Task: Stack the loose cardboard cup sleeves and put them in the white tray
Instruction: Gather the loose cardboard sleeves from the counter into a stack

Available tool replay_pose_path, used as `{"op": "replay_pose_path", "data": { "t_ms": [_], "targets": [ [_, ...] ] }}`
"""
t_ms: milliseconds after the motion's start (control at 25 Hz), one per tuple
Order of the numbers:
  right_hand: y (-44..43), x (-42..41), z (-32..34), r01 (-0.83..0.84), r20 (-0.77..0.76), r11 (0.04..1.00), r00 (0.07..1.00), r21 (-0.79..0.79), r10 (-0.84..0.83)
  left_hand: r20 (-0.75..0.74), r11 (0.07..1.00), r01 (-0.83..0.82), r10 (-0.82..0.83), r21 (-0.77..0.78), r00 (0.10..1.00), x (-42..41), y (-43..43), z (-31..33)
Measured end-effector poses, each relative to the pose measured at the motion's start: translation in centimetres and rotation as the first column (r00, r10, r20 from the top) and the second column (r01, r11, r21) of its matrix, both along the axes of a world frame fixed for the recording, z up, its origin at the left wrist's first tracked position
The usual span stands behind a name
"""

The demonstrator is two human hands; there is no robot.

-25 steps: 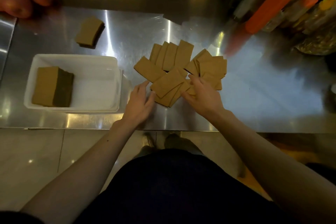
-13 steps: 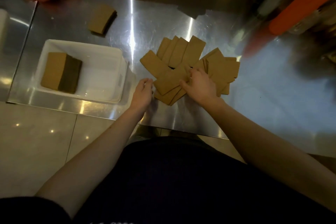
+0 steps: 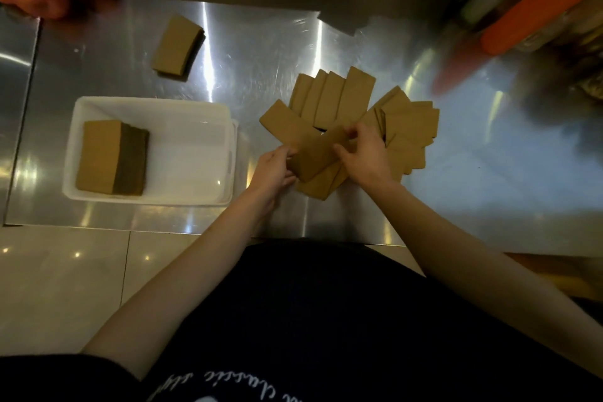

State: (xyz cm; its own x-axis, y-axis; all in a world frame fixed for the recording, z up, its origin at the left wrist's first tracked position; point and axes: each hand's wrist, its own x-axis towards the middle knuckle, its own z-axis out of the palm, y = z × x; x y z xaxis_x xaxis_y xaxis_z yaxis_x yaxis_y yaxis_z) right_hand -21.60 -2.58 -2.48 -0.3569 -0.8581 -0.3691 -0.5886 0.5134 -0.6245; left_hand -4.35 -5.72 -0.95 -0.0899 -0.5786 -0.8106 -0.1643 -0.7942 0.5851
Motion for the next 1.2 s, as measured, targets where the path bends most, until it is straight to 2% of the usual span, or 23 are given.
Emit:
{"op": "replay_pose_path", "data": {
  "t_ms": [80,160,280,360,480,600,760,800,880,960,1000,1200],
  "targets": [
    [-0.1,-0.3,1.1,0.058,0.170,0.998,0.984,-0.018,-0.054,-0.033,0.999,0.042,-0.041,0.008,0.999,0.4,-0.3,0.0],
    [-0.3,-0.8,2.4,0.041,0.292,0.999,0.956,-0.022,-0.033,-0.116,0.994,0.089,-0.081,0.068,0.990,0.6,-0.7,0.3],
    [-0.8,-0.9,4.4,-0.077,0.413,0.997,0.908,-0.010,0.074,-0.352,0.962,0.208,-0.136,0.175,0.926,1.2,-1.2,0.5],
    [-1.4,-0.4,5.2,-0.148,0.417,0.989,0.899,-0.004,0.136,-0.509,0.940,0.273,-0.137,0.203,0.850,1.6,-1.2,0.5],
    [-2.1,0.9,5.7,-0.229,0.321,0.971,0.917,-0.067,0.238,-0.638,0.906,0.312,-0.062,0.286,0.767,2.1,-0.8,0.8],
    [-2.6,1.7,5.8,-0.383,0.112,0.917,0.912,-0.110,0.394,-0.702,0.884,0.364,-0.061,0.292,0.710,2.8,-0.3,1.1],
    [-3.0,2.4,5.9,-0.475,0.070,0.869,0.871,-0.142,0.487,-0.760,0.889,0.362,-0.023,0.282,0.649,2.9,-0.1,1.0],
    [-3.0,2.3,5.7,-0.454,0.065,0.876,0.881,-0.162,0.468,-0.763,0.895,0.342,-0.002,0.287,0.647,2.8,0.0,0.8],
    [-2.9,0.9,5.0,-0.303,0.060,0.934,0.946,-0.191,0.319,-0.734,0.917,0.280,0.021,0.285,0.679,2.6,0.1,0.1],
    [-2.3,-1.1,3.5,-0.131,0.022,0.981,0.990,-0.146,0.136,-0.700,0.935,0.206,0.060,0.289,0.711,2.9,0.4,-0.4],
    [-1.8,-2.0,2.6,-0.101,-0.027,0.991,0.995,-0.092,0.099,-0.691,0.940,0.176,0.080,0.291,0.719,3.1,0.5,-0.6],
    [0.7,-1.7,-0.8,-0.171,-0.207,0.978,0.959,0.122,0.194,-0.663,0.954,0.074,0.144,0.290,0.735,3.8,1.0,-1.1]
  ]
}}
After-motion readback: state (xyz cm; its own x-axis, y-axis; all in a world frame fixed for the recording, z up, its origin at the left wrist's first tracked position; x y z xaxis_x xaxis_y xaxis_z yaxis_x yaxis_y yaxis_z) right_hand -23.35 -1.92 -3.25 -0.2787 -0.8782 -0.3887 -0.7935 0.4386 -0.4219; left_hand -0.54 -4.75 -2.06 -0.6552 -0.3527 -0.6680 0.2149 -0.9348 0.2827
